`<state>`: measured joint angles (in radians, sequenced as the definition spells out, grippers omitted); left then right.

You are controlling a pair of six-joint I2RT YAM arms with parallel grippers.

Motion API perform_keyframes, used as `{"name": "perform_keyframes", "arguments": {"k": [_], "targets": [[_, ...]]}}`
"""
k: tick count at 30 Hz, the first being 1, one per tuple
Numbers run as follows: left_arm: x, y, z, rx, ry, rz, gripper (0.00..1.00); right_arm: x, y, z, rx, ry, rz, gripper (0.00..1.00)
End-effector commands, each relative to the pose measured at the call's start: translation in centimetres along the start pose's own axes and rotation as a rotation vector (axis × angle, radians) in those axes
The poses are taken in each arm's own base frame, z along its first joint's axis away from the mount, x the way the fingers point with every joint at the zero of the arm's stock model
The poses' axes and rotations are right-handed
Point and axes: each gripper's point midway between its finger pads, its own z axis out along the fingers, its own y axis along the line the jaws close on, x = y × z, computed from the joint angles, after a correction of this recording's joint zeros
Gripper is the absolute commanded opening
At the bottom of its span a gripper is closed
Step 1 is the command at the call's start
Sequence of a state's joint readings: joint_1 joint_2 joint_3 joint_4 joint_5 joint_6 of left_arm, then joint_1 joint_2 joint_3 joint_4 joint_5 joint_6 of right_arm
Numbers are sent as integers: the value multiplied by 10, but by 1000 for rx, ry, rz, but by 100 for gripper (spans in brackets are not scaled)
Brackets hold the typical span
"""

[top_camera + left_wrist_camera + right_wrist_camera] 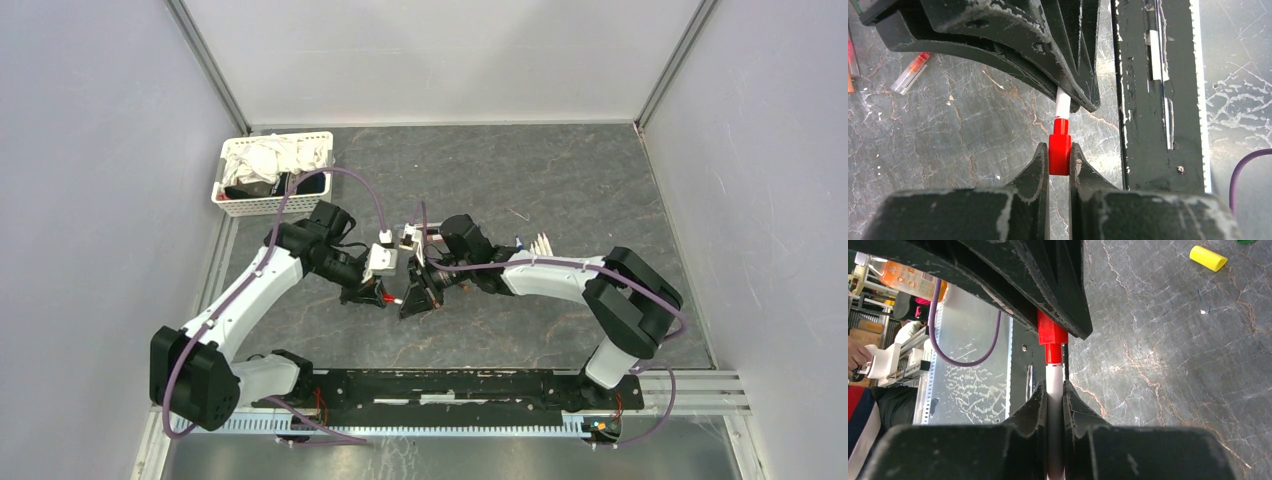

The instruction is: Open the pen caps

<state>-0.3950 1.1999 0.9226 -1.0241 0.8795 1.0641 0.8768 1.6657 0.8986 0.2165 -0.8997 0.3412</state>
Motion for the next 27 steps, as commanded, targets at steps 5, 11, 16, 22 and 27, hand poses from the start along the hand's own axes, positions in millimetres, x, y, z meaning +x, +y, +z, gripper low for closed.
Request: {"name": "perform_keyframes", "arguments": {"k": [5, 11, 16, 22, 27], "targets": [[22, 52, -28, -204, 231, 109, 2, 9, -12, -30, 116, -11, -22, 0], [36, 103, -68, -363, 284, 109, 2, 39, -27, -60, 245, 14, -5, 0], [51, 132, -70, -425, 243, 1, 2, 44, -72, -100, 548, -11, 43, 0], [84, 166, -48, -549, 211, -194, 2, 45, -146, -170, 1082, -59, 142, 0], [122, 182, -42, -619, 292, -298, 2, 47, -174, -193, 1272, -61, 175, 0]]}}
